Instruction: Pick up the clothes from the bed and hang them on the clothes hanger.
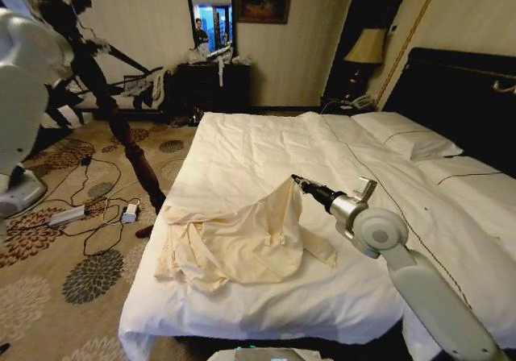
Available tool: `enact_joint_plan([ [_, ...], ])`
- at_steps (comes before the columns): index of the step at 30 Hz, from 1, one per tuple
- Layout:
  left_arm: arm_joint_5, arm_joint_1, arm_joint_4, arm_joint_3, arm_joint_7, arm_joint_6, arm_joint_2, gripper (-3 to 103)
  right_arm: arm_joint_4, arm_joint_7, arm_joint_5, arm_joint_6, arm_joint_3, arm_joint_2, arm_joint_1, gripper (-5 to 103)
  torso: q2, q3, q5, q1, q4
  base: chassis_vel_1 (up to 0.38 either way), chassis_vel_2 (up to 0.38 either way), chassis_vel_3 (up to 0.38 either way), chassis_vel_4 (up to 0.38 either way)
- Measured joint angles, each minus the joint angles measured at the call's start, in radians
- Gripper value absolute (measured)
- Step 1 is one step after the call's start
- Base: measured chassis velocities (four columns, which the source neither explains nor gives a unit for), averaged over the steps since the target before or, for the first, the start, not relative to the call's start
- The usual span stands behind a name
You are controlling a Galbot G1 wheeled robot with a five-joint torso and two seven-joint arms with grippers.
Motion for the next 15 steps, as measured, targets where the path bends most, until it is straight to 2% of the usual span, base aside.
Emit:
enact_joint_plan([
  [1,0.0,0.0,0.0,0.0,0.0,0.0,0.0,103,0.0,0.0,0.0,0.0,0.0,0.0,0.0,0,0.0,0.0,0.0,0.0,0.0,0.0,0.0,0.0,0.0],
  [4,0.0,0.001,0.019,0.005,0.011,-0.008,-0.019,89,0.007,0.002,0.009,0.001,0.01,-0.005,-0.003,0,0.0,0.0,-0.0001,0.0,-0.0001,0.0,0.0,0.0,0.0],
  [6,0.0,0.001,0.02,0.007,0.012,-0.011,-0.022,89,0.007,0.003,0.011,0.002,0.012,-0.006,-0.003,0,0.0,0.0,-0.0001,0.0,0.0001,0.0,0.0,0.0,0.0],
  [9,-0.004,-0.003,0.024,0.015,0.018,-0.015,-0.029,73,0.007,0.004,0.013,0.003,0.015,-0.008,-0.004,0,0.0,0.0,-0.0001,0.0,0.0002,0.0,0.0,0.0,0.0],
  [10,-0.004,-0.003,0.024,0.015,0.018,-0.015,-0.029,73,0.007,0.004,0.013,0.003,0.015,-0.008,-0.004,0,0.0,0.0,-0.0001,0.0,0.0002,0.0,0.0,0.0,0.0],
  [13,-0.011,-0.007,0.034,0.02,0.018,-0.015,-0.035,57,0.005,0.004,0.014,0.004,0.014,-0.008,-0.003,0,0.0,0.0,0.0,0.0,0.0003,0.0,0.0,0.0,0.0],
  [14,-0.011,-0.007,0.034,0.02,0.018,-0.015,-0.035,57,0.005,0.004,0.014,0.004,0.014,-0.008,-0.003,0,0.0,0.0,0.0,0.0,0.0003,0.0,0.0,0.0,0.0],
  [15,-0.013,-0.008,0.039,0.022,0.018,-0.015,-0.037,52,0.005,0.005,0.014,0.004,0.014,-0.008,-0.004,0,0.0,0.0,0.0,0.0,0.0003,0.0,0.0,0.0,0.0],
])
